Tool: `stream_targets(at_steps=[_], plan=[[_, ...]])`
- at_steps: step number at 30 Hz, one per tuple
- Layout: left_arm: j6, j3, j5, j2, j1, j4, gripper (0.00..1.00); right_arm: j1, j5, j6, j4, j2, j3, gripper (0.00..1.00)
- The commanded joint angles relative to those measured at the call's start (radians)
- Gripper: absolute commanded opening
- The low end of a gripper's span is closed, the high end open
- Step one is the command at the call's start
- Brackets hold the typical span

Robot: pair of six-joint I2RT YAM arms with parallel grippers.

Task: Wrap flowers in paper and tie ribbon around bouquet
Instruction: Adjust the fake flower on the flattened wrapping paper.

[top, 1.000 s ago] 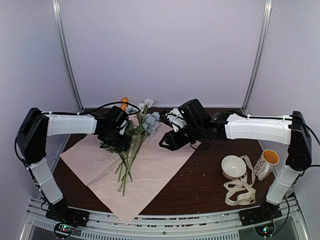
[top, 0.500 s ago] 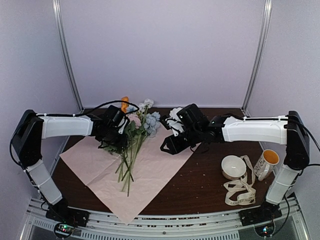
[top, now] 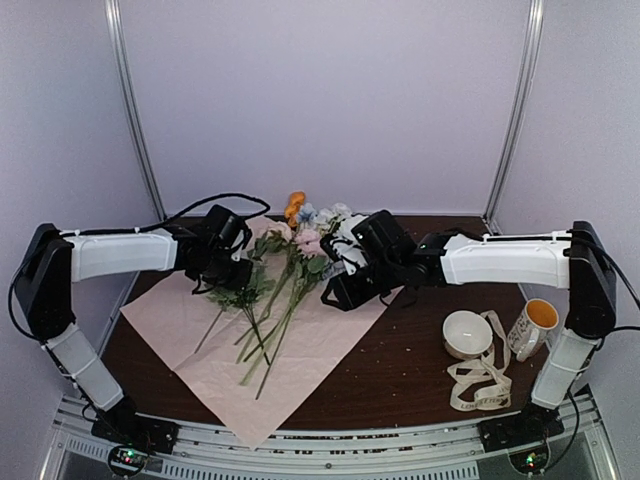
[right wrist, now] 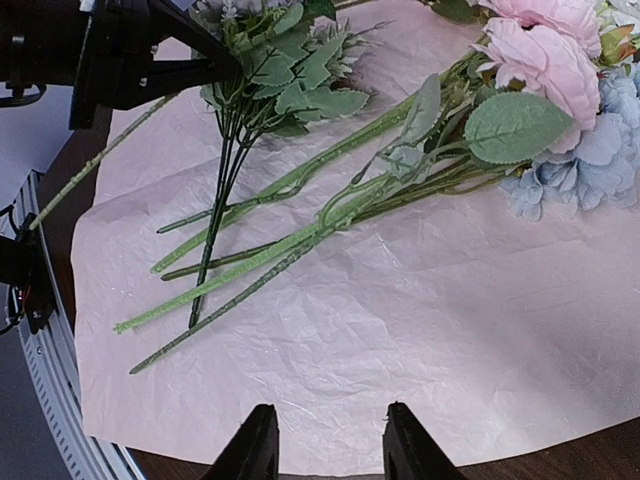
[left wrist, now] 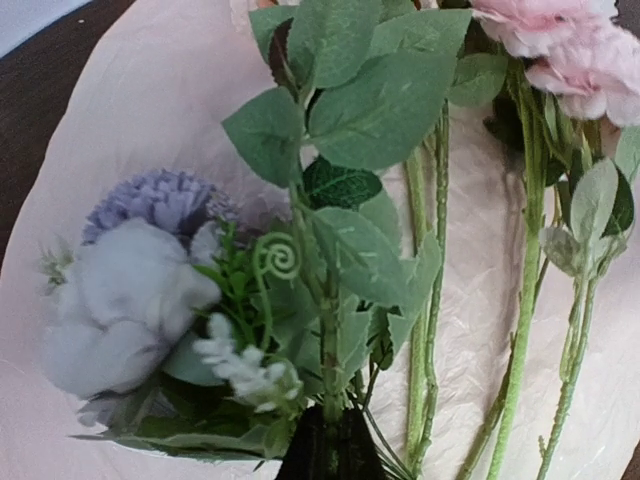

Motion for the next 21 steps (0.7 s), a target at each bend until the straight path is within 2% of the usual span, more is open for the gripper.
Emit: stream_targets(at_steps=[1,7,11,21], plan=[[-0.085,-0.008,-0.083,-0.088,-0.001,0.068,0.0,0.003,0.022,-0.002,-0.003,0.011,0.013,0.37],[-0.189,-0.1,-0.082,-0.156,-0.003,0.186,0.0,0.002,0.038,0.025,-0.005,0.052,0.044,0.37],[-0.27,-0.16,0.019,-0.088,-0.013,0.253,0.0,-0.003,0.082,0.068,-0.113,0.167,0.181,0.34],[-0.344,-0.162,0.084,0.07,-0.015,0.348,0.0,-0.021,0.051,0.135,-0.252,0.476,0.52,0.34]])
